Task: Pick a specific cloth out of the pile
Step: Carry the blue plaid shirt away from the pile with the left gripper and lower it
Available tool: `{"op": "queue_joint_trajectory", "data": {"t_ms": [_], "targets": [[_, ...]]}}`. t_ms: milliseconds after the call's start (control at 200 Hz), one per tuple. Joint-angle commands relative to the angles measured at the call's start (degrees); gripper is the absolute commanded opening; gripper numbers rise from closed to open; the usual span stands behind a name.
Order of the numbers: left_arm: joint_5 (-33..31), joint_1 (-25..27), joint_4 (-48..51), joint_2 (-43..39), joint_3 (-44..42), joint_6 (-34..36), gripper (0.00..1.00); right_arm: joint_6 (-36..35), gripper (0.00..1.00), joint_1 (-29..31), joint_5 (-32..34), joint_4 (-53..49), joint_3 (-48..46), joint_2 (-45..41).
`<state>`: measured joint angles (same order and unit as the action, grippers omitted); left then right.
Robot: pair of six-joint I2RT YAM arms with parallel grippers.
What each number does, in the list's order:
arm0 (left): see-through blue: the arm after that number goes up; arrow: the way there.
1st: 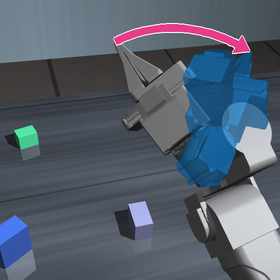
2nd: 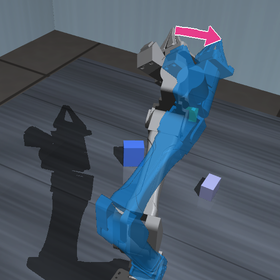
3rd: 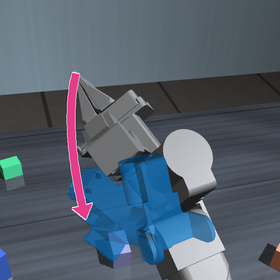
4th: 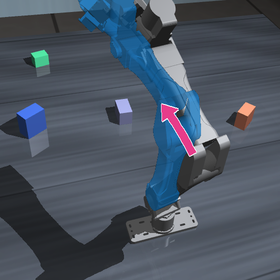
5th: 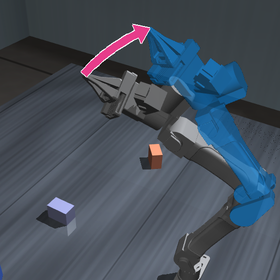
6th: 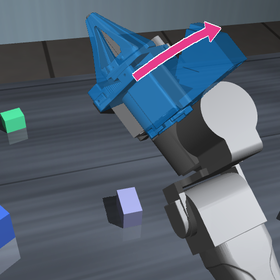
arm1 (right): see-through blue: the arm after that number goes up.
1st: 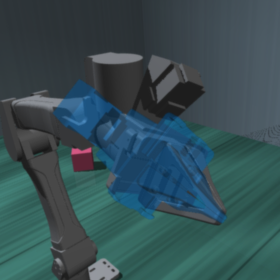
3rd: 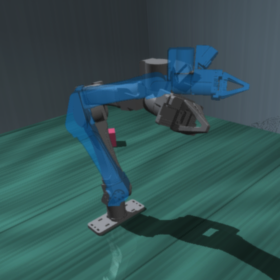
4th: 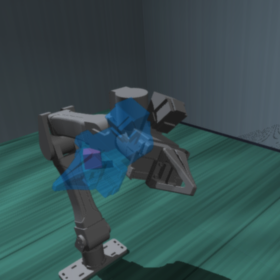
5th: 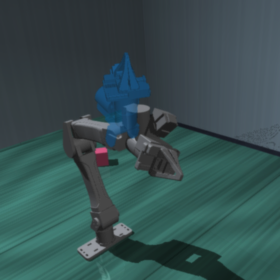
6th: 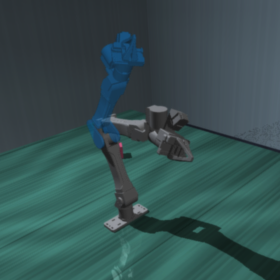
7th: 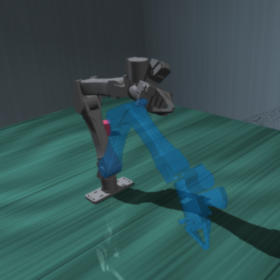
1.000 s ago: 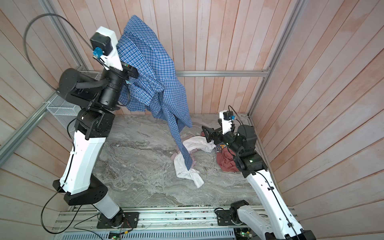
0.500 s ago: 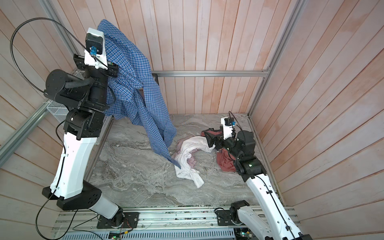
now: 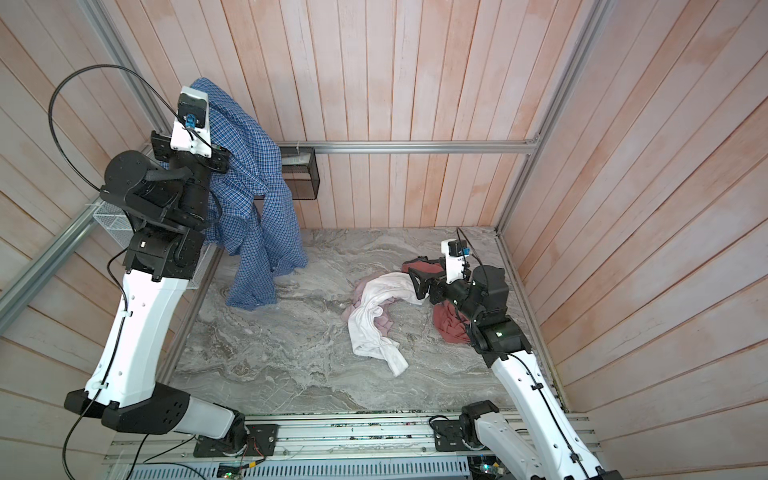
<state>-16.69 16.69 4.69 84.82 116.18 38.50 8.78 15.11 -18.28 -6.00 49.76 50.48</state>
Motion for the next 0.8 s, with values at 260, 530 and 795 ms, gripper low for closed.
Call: {"op": "queue_joint_trajectory", "data": {"t_ms": [260,530,795], "targets": [[-2.21,-7.8,-8.55,-4.55,-25.55,-4.62,0.0,-0.29,0.98,-0.25,0.67,-0.74,-1.68,-2.31],[-2.33,-12.73,-7.45,-5.77,-37.08,-11.78,0.0,0.45,0.98,-0.39,2.9,-2.08,-2.25,-2.23],[11.74,-13.93,-1.41,-11.27,-44.29,-25.87,0.0,1.72,0.98,-0.52,2.79,-1.2,-4.73,-1.8]]}}
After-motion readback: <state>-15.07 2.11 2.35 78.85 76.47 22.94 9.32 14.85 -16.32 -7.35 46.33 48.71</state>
